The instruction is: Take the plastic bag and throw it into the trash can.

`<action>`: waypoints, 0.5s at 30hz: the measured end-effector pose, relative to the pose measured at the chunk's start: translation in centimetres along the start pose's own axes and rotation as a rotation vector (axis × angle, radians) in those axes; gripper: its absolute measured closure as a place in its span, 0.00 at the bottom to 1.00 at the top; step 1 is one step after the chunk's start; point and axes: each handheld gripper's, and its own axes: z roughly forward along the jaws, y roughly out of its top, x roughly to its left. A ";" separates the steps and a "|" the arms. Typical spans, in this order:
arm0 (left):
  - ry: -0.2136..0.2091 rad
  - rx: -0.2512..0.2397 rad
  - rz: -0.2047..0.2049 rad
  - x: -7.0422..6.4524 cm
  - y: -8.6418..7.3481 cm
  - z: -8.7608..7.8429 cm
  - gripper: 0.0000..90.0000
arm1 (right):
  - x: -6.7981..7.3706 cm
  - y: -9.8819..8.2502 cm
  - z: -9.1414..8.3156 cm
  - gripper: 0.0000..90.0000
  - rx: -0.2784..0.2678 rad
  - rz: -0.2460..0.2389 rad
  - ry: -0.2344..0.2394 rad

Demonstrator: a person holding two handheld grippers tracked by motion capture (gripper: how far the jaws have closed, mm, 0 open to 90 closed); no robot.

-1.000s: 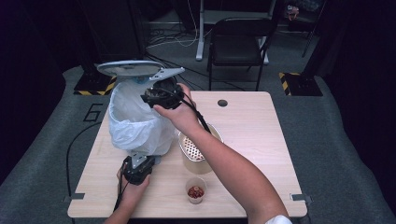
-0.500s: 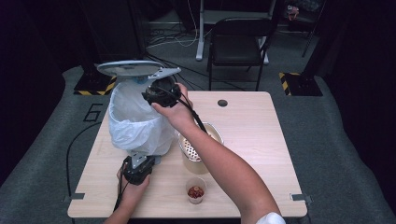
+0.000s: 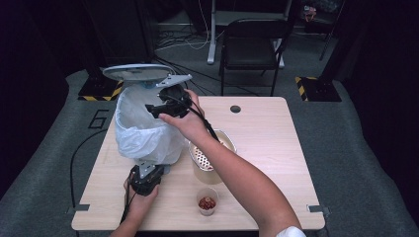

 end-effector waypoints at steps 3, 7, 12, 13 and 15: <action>0.000 0.000 0.001 0.0 0.0 0.0 0.80 | -0.4 -0.3 -1.4 0.50 0.001 -0.009 0.001; 0.006 -0.007 0.037 0.2 0.0 0.0 0.80 | -1.1 -0.9 -3.5 0.56 -0.004 -0.006 -0.022; 0.005 -0.002 0.038 0.2 0.0 0.0 0.80 | -2.3 -1.9 -6.0 0.64 -0.009 0.000 -0.052; 0.003 -0.003 0.037 0.2 0.0 0.0 0.80 | -2.7 -2.2 -6.3 0.64 -0.002 0.000 -0.060; 0.005 0.001 0.040 0.2 0.0 0.0 0.80 | -3.4 -2.8 -6.9 0.66 0.008 0.011 -0.085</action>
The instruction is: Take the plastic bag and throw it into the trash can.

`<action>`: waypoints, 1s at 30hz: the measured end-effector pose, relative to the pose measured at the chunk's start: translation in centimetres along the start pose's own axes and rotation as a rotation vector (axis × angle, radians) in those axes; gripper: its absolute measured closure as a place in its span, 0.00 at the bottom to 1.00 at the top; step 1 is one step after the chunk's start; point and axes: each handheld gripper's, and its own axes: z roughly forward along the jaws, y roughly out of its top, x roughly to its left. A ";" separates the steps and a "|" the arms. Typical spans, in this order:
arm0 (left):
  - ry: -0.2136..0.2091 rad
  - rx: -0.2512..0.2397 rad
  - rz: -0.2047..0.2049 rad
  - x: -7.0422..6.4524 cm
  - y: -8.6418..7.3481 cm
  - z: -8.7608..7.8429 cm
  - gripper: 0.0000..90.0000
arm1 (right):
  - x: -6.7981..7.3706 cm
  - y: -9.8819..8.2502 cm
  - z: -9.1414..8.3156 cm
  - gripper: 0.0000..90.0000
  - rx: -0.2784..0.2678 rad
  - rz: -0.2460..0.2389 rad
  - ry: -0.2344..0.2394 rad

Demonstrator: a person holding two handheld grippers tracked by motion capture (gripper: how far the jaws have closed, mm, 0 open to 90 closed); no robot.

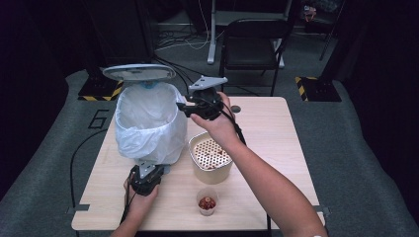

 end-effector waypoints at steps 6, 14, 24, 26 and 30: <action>-0.001 0.002 0.001 0.0 0.0 0.0 0.80 | -1.6 -2.9 -1.0 0.68 0.038 -0.015 -0.047; -0.002 0.002 -0.014 -0.1 0.0 0.0 0.80 | -3.4 -7.2 -1.6 0.68 0.085 0.043 -0.090; -0.003 0.000 -0.024 -0.1 0.0 0.0 0.80 | -4.7 -11.1 -2.0 0.68 0.124 0.100 -0.126; -0.002 0.001 -0.009 0.0 0.0 0.0 0.80 | -4.9 -11.8 -2.1 0.68 0.133 0.111 -0.132; -0.002 0.000 -0.027 -0.2 0.0 0.0 0.80 | -5.2 -13.1 -2.2 0.65 0.150 0.119 -0.153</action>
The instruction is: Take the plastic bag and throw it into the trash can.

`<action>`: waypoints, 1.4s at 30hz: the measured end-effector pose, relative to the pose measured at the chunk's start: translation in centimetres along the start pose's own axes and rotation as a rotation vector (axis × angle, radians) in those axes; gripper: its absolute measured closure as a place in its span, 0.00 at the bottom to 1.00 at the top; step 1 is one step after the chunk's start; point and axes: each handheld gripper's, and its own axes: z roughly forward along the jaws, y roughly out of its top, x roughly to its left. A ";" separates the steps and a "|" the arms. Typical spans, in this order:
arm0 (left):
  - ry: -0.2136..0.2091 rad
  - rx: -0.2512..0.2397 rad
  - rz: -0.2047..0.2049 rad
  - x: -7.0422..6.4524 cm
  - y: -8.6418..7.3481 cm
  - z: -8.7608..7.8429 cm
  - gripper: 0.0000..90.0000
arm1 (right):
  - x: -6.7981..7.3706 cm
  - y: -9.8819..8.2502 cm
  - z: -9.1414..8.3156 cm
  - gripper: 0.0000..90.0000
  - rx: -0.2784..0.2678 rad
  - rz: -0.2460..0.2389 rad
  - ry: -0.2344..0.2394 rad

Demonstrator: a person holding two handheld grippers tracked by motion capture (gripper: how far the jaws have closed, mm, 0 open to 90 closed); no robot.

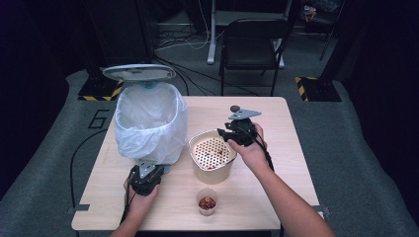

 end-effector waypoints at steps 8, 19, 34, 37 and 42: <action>0.001 0.002 0.027 0.2 0.1 0.0 0.80 | -0.7 -1.9 0.2 0.65 0.021 0.021 -0.016; 0.001 0.002 0.020 0.1 0.0 0.0 0.80 | -1.0 -3.6 0.6 0.84 0.063 0.048 0.029; 0.002 0.002 0.028 0.1 0.1 0.0 0.80 | -0.9 -4.2 -0.1 0.88 0.062 0.053 0.036; 0.002 0.002 0.028 0.2 0.1 0.0 0.80 | -0.9 -4.5 -0.5 0.88 0.065 0.058 0.037; 0.002 0.003 0.028 0.1 0.1 0.0 0.80 | -0.9 -4.9 -1.0 0.88 0.061 0.056 0.040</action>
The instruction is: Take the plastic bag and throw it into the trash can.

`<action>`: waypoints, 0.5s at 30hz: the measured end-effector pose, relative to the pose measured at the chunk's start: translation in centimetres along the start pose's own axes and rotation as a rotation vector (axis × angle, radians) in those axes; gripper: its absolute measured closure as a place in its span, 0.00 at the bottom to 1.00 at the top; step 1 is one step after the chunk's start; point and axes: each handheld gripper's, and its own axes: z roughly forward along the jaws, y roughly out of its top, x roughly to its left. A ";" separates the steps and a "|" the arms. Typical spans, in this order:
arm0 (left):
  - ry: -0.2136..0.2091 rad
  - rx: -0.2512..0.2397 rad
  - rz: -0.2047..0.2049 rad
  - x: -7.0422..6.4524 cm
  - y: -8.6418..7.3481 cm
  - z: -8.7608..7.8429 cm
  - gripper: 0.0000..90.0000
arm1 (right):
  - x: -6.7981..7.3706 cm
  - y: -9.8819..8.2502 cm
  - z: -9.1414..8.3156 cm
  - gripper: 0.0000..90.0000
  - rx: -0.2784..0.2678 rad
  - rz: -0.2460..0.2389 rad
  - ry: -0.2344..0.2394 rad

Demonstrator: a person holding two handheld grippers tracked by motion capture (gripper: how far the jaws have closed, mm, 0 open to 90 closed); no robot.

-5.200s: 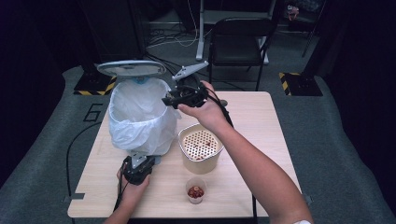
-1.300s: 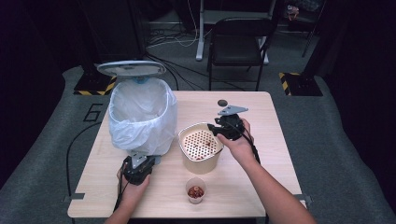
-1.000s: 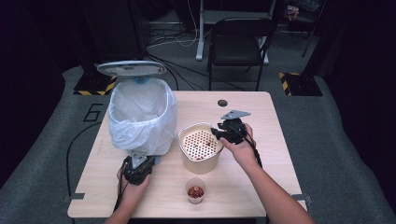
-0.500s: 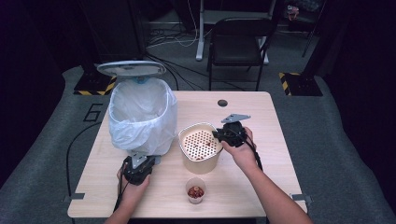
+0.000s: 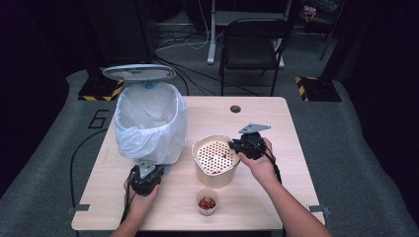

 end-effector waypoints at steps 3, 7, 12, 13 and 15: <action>0.000 0.000 0.000 0.0 0.0 0.0 0.80 | 0.1 -0.5 -0.5 0.88 -0.004 0.002 0.001; 0.000 0.000 0.000 0.0 0.0 0.0 0.80 | 0.2 -0.8 -1.0 0.87 -0.001 0.010 0.001; 0.000 0.000 0.000 0.0 0.0 0.0 0.80 | 0.3 -1.3 -1.7 0.82 -0.009 0.007 0.001; -0.001 0.000 0.000 0.0 0.0 0.0 0.80 | 0.3 -1.3 -1.9 0.79 -0.016 0.002 0.006; 0.000 0.000 0.000 0.0 0.0 0.0 0.80 | 0.4 -1.3 -2.2 0.77 -0.027 0.010 0.012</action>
